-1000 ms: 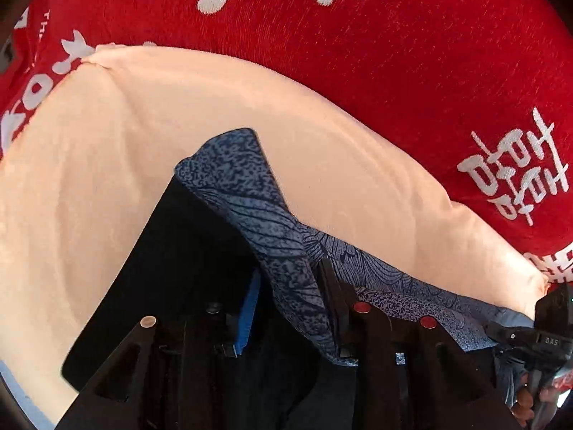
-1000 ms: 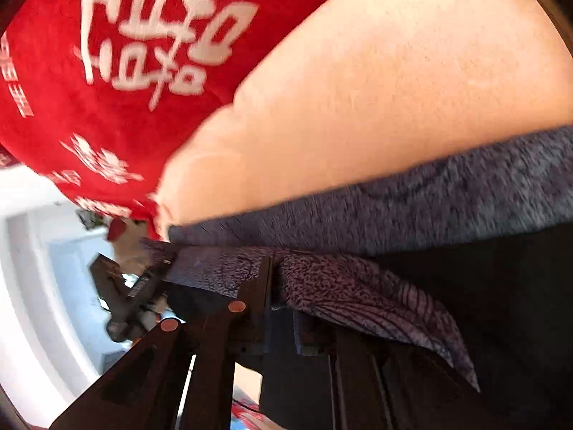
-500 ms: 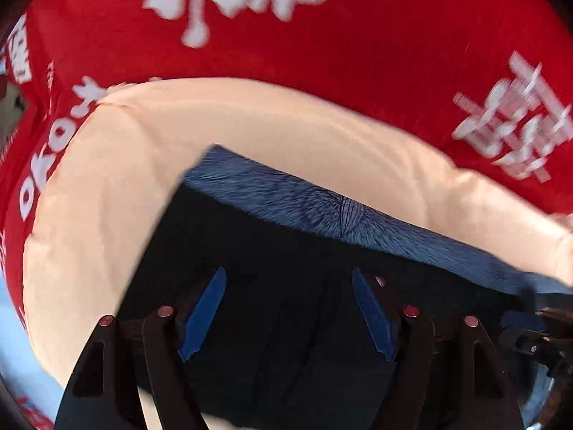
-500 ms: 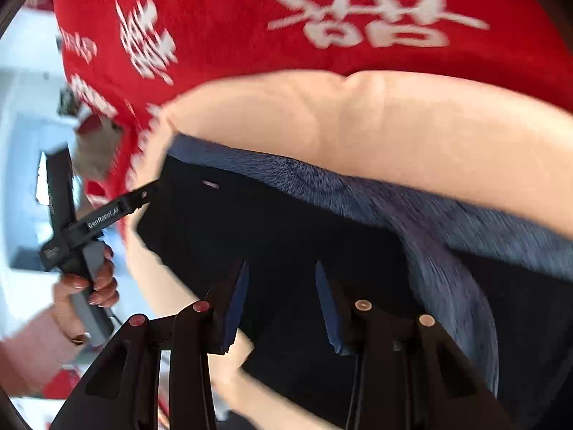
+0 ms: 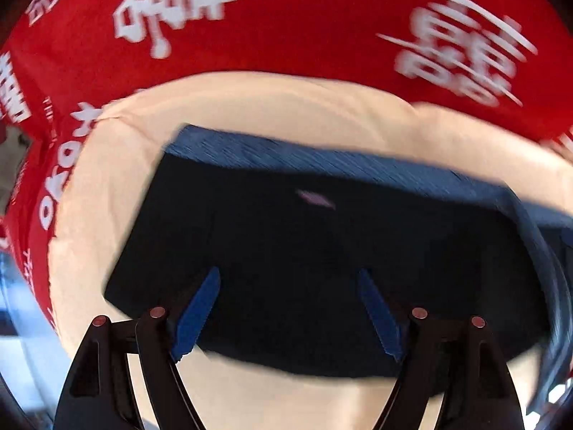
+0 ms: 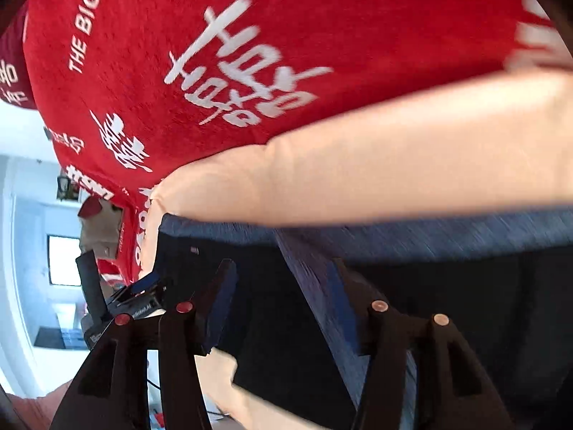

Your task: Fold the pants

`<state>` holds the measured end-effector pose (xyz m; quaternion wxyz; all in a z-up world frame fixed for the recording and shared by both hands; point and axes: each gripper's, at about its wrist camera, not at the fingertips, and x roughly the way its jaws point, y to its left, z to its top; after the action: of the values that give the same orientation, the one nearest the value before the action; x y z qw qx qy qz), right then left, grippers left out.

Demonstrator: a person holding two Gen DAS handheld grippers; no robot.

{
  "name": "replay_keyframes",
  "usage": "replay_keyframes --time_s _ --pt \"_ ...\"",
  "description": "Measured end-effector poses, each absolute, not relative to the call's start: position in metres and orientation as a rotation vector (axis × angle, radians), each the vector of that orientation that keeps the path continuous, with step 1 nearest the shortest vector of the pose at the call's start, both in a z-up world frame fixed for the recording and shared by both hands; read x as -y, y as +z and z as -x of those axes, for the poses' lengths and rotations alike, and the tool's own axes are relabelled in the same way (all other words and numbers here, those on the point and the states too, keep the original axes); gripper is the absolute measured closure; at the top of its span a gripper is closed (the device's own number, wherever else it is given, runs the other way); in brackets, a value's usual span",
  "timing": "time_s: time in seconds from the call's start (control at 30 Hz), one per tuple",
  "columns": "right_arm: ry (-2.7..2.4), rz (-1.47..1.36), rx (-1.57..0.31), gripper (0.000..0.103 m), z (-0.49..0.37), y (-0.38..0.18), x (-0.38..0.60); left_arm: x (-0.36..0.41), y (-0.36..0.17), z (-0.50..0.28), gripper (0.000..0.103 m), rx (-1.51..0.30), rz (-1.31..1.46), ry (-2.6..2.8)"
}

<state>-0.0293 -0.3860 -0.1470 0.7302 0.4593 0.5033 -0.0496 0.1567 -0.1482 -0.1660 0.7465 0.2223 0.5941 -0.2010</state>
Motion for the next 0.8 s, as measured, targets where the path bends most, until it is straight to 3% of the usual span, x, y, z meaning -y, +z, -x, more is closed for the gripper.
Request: replay_keyframes --time_s 0.57,0.8 --pt "-0.745 -1.253 -1.040 0.046 0.371 -0.126 0.356 0.257 -0.159 0.026 0.023 -1.434 -0.448 -1.037" --pt "-0.802 -1.302 -1.071 0.046 0.429 -0.151 0.351 0.289 -0.187 0.066 0.023 -1.528 -0.410 -1.085"
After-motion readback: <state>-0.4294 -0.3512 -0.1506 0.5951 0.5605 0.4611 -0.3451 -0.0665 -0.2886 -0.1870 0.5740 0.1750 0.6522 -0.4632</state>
